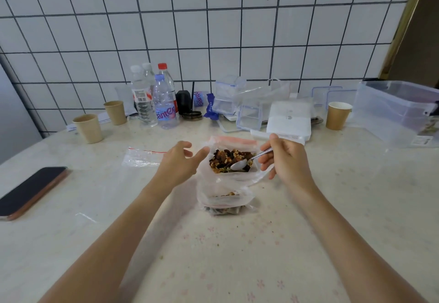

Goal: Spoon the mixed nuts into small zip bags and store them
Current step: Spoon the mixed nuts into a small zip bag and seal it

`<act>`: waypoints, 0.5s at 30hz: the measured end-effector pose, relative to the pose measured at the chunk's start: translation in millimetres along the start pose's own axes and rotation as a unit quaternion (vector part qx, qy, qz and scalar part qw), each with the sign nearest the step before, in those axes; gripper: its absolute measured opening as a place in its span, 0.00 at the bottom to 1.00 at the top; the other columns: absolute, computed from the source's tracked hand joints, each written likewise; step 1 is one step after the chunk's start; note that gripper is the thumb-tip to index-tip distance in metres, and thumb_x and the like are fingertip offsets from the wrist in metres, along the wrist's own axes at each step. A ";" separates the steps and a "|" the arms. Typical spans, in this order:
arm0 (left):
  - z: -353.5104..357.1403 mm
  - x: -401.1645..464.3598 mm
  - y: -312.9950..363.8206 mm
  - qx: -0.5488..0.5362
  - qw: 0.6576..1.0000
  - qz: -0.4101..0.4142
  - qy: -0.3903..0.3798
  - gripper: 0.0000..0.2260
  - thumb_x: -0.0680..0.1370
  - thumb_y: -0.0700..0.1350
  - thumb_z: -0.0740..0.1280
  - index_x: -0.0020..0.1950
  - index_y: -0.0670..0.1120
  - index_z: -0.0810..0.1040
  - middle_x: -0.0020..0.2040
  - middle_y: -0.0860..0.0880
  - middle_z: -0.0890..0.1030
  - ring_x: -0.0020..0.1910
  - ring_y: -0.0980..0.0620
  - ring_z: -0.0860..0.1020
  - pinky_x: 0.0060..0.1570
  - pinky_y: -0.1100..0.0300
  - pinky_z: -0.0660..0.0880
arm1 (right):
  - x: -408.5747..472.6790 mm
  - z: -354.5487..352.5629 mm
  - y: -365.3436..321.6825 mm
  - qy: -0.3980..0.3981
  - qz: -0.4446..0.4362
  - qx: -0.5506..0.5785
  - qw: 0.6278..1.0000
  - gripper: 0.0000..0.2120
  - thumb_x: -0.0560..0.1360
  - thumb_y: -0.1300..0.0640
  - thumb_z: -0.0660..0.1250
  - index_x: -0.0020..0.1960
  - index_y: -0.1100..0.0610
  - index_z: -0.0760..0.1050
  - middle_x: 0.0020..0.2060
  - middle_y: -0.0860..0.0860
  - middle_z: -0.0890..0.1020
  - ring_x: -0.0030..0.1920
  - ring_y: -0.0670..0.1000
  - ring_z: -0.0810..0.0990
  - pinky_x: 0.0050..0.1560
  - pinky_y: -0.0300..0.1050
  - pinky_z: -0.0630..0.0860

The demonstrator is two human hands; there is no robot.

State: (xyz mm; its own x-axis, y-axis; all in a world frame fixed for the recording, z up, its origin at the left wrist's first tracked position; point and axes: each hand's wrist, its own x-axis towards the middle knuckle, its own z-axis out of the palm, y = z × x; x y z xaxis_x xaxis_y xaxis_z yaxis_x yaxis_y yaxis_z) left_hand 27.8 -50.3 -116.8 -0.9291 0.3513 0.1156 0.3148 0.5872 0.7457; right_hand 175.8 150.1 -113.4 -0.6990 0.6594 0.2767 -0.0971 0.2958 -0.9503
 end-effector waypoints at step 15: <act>31.5 9.6 -7.0 -0.189 0.979 0.075 0.014 0.08 0.81 0.51 0.70 0.43 0.52 0.83 0.43 0.52 0.84 0.38 0.53 0.80 0.30 0.67 0.74 | -3.1 3.9 9.2 -0.123 -0.117 -0.074 0.983 0.12 0.85 0.49 0.61 0.50 0.52 0.80 0.38 0.49 0.87 0.41 0.44 0.87 0.40 0.36 0.80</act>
State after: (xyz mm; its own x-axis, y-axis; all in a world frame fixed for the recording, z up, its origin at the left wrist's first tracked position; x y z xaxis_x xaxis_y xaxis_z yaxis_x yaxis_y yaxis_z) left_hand 22.8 -28.1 -141.6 -0.8848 0.3897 0.2555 0.3577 0.2165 0.9084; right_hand 174.3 148.1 -123.5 -0.8214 0.3805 0.4249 -0.1840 0.5283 -0.8289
